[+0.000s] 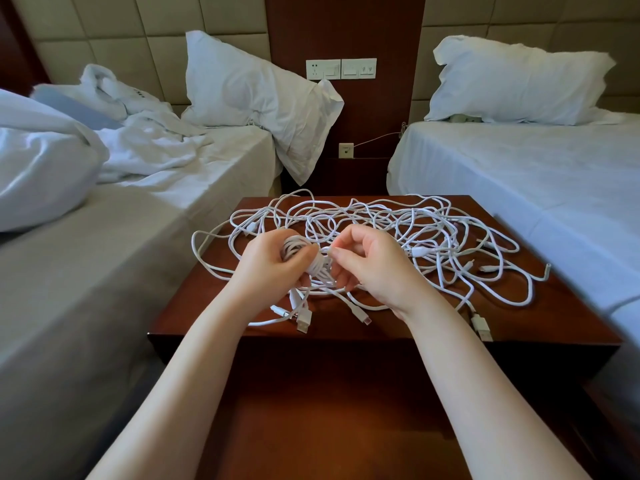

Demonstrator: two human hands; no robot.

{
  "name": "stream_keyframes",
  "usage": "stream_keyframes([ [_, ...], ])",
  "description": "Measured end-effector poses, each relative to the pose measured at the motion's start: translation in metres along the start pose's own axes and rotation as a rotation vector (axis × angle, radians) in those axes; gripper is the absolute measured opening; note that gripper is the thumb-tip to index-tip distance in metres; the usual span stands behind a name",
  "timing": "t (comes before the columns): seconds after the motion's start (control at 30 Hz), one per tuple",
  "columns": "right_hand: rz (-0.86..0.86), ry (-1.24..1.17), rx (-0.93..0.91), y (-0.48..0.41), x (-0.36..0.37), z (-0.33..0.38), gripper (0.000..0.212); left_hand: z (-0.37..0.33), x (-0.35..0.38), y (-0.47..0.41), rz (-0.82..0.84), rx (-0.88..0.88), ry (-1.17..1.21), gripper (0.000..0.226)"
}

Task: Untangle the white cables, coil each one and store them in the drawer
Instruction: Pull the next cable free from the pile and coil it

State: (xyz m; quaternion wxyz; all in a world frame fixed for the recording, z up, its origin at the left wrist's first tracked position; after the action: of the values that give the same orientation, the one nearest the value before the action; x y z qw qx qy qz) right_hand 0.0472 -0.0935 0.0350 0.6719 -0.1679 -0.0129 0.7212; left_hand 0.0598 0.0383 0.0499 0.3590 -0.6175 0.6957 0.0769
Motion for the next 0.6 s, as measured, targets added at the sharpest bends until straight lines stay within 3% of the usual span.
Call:
stream_keyframes([
  [0.17, -0.079, 0.157, -0.117, -0.001, -0.010, 0.011, 0.010, 0.007, -0.003, -0.002, -0.053, -0.059, 0.225, 0.015],
  [0.3, -0.179, 0.106, -0.255, 0.002, -0.018, 0.021, 0.013, 0.007, -0.007, -0.001, -0.094, -0.097, 0.331, 0.016],
  [0.47, -0.169, -0.059, -0.204, 0.000, -0.015, 0.005, 0.012, 0.007, -0.007, -0.002, -0.087, -0.098, 0.311, 0.017],
  [0.6, -0.127, 0.003, -0.272, 0.001, -0.010, 0.010, 0.021, 0.008, -0.005, -0.002, -0.107, -0.096, 0.311, 0.018],
])
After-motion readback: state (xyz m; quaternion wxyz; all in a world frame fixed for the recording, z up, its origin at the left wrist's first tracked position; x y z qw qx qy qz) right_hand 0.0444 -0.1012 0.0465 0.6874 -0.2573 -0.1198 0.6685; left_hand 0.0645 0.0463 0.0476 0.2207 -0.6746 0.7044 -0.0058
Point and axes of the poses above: each hand's wrist, its own y-axis away from the middle knuckle, its own x-axis out of the palm, z = x × y, the point moved 10 cm from there along -y, towards the middle knuckle, and after that the axes turned 6 degrees about -y, right-handed, at the moved point
